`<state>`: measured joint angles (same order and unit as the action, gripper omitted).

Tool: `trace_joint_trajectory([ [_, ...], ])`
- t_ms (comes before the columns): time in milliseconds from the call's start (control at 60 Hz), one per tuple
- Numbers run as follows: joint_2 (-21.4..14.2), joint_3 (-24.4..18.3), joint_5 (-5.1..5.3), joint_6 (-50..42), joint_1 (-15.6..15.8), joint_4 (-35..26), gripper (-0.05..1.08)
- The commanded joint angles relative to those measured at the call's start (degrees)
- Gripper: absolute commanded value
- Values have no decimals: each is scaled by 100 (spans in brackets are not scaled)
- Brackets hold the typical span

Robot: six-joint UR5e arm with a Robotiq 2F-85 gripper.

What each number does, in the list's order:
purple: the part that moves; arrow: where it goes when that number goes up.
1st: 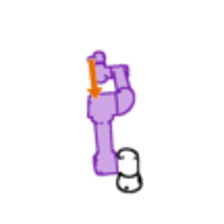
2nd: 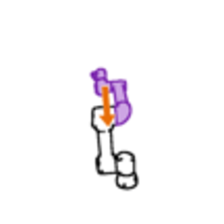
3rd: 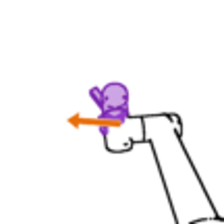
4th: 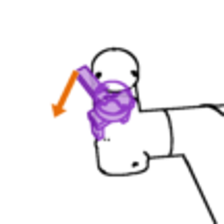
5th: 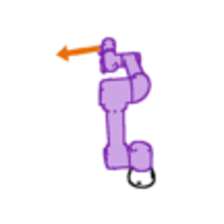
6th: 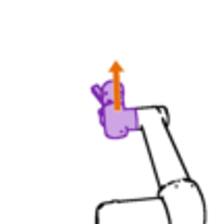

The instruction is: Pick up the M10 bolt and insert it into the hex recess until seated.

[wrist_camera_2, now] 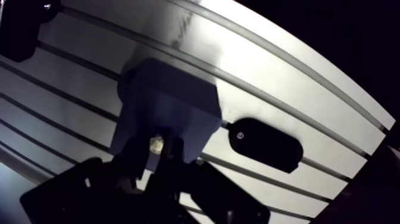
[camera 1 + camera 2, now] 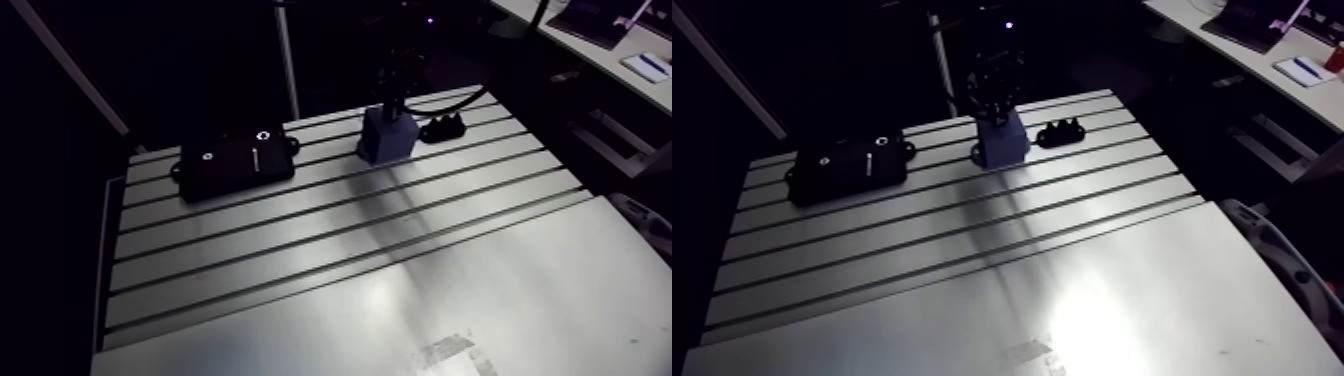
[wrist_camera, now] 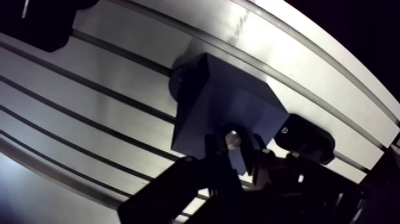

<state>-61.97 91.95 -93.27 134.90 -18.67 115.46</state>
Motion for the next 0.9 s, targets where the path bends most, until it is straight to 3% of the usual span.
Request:
trace_joint_trajectory([
  [17,6,-24,-3,95,3,-1,77],
  [533,68,-68,-20,297,3,-1,76],
  [717,68,-109,-21,314,3,-10,54],
  [800,59,-137,-20,369,3,-10,31],
  [900,51,-156,-13,437,3,-10,24],
])
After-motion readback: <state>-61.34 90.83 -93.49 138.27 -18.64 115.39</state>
